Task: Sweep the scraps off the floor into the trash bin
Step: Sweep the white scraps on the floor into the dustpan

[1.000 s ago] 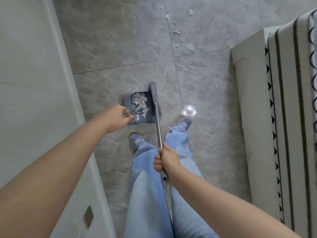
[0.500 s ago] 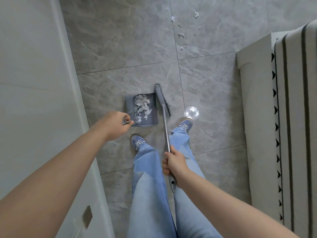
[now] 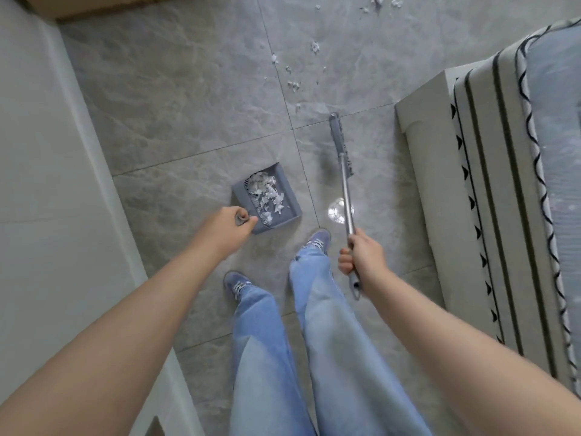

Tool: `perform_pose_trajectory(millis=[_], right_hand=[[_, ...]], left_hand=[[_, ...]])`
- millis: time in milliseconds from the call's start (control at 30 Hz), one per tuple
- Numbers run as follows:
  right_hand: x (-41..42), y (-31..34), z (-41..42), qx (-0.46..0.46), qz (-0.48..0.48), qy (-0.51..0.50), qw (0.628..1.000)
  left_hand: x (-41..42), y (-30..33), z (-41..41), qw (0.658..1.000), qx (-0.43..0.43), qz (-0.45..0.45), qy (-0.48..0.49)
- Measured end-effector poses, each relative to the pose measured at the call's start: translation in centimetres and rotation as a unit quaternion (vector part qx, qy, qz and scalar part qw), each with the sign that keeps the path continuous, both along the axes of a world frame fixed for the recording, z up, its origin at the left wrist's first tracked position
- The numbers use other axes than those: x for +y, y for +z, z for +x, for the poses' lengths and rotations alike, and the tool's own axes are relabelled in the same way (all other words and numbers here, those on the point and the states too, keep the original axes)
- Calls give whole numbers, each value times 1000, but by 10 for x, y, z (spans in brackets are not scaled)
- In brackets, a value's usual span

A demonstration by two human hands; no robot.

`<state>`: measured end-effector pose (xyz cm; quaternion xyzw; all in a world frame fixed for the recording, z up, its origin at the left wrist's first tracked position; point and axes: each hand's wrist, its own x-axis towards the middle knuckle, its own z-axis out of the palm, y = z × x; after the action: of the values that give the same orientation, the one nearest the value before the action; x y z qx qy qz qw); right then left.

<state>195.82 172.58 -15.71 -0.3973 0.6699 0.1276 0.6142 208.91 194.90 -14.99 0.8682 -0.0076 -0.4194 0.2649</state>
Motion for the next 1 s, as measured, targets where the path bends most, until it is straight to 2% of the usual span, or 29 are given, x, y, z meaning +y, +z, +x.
perform_pose_trajectory(millis=[200,367,533,600,800,900,1000], right_hand=[[-130,-18,33,39,-26,-58,997],[-196,-41,32,103,-29,-45,993],[-176,-44,28,114,44,-7,992],[-159,-36,22,102,27,36,994],[-163,-17,22,42,17,26,999],[-167,-18,48,40,2,54,998],[-160,-28,85,44,11,38,998]], left_hand=[[-77,-5,31,1000,-5,-7,21],[-119,-8,47,1000,-13,13,20],[-147,0,63,999,-29,35,0],[-146,8,73,998,-26,51,-13],[-118,32,136,988,-67,72,-118],[-95,26,170,996,-44,53,-61],[-82,10,198,999,-17,30,-11]])
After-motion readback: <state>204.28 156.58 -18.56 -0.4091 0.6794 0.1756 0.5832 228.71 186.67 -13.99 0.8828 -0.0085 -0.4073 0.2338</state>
